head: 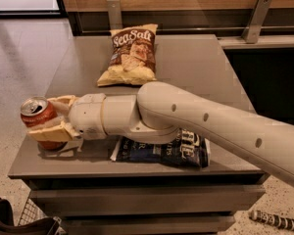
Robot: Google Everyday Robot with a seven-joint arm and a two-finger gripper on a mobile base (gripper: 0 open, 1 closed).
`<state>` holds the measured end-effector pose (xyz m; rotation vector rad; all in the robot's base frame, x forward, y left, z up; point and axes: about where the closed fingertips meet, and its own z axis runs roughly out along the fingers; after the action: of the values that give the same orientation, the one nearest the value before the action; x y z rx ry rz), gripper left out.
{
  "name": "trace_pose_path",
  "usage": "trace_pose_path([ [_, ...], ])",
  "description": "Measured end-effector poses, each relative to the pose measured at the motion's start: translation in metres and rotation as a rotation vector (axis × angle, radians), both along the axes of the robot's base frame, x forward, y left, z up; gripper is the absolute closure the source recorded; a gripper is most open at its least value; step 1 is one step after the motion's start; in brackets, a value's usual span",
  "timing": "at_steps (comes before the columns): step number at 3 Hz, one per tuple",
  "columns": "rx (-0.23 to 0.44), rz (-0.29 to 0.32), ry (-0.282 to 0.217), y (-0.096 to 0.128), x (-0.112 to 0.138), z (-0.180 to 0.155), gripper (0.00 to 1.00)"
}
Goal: Knock coke can over
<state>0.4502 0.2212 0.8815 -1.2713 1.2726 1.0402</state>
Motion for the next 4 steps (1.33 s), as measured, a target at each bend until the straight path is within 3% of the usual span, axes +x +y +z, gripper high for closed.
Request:
trace_pose_path([
  [1, 0.0, 0.004, -0.001, 0.002, -0.001, 0.001, 0.96],
  [2, -0.008, 0.005, -0.003, 0.002, -0.002, 0.002, 1.0],
  [3, -0.086, 0.001, -0.015, -0.004, 0.001, 0.014, 1.0],
  [4, -0.23, -0.01, -0.028, -0.021, 0.01, 0.033, 1.0],
])
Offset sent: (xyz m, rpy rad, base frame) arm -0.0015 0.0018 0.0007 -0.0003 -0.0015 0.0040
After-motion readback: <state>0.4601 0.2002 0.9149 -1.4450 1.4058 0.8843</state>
